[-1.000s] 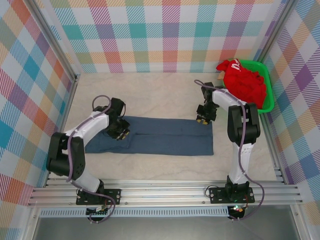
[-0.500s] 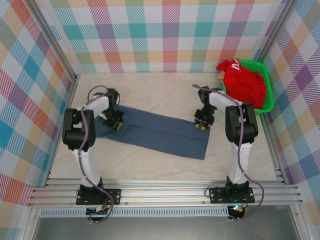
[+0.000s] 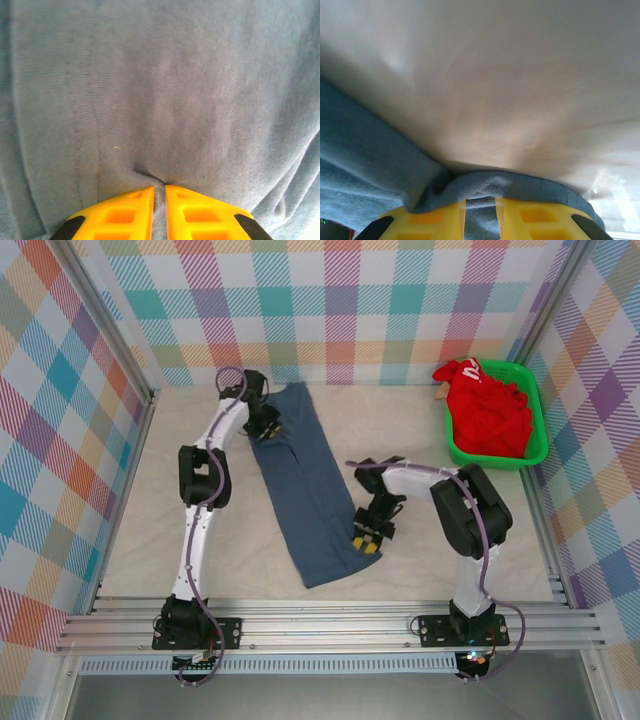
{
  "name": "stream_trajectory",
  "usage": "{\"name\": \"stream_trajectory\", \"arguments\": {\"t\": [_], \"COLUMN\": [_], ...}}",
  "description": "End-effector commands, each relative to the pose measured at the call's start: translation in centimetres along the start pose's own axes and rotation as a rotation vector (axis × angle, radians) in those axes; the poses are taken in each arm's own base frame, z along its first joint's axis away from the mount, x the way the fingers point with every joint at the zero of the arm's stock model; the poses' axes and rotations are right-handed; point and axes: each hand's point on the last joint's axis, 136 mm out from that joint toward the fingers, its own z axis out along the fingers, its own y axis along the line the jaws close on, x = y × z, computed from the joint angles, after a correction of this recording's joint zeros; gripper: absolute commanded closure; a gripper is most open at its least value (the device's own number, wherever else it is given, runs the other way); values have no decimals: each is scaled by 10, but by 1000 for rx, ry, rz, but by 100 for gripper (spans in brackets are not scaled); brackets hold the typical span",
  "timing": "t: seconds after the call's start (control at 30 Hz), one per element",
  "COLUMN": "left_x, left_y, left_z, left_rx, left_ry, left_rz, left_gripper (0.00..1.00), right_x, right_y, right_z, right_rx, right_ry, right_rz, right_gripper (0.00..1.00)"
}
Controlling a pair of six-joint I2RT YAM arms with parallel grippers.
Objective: Fold and stack the t-shirts
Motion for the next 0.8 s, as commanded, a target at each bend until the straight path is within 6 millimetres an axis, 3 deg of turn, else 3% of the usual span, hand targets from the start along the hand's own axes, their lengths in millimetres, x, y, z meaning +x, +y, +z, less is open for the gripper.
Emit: {"name": "stream_trajectory", "arguments": {"t": [0.0, 0.17, 0.33, 0.43, 0.53, 0.6, 0.67, 0.73, 0.77], "left_x": [34, 44, 33, 20, 1, -5, 3, 32, 50], "left_y": [5, -9, -6, -9, 8, 15, 15, 32, 46], "left_z": [39, 45, 31, -3, -66, -105, -139, -161, -162], "left_rx": [-3, 42, 8, -39, -199, -258, -239, -215, -217], "left_ry": [101, 111, 80, 5, -142, -220, -252, -190, -134], "left_rz": [-9, 6, 8, 47, 71, 119, 161, 167, 160], "left_gripper": [85, 85, 86, 78, 62, 56, 55, 55, 55], "right_x": [1, 7, 1, 7, 9, 8, 6, 5, 6], "right_y": [14, 41, 50, 56, 53, 46, 34, 17, 11], "right_z": [34, 52, 43, 26, -6, -29, -51, -65, -71], "right_rx": [5, -16, -26, -47, -56, -61, -72, -94, -111], "right_ry": [37, 56, 16, -7, -74, -127, -181, -206, -217], "right_rz": [42, 43, 73, 55, 10, -12, -24, -22, -31], "right_gripper": [76, 76, 76, 72, 65, 59, 56, 54, 54]}}
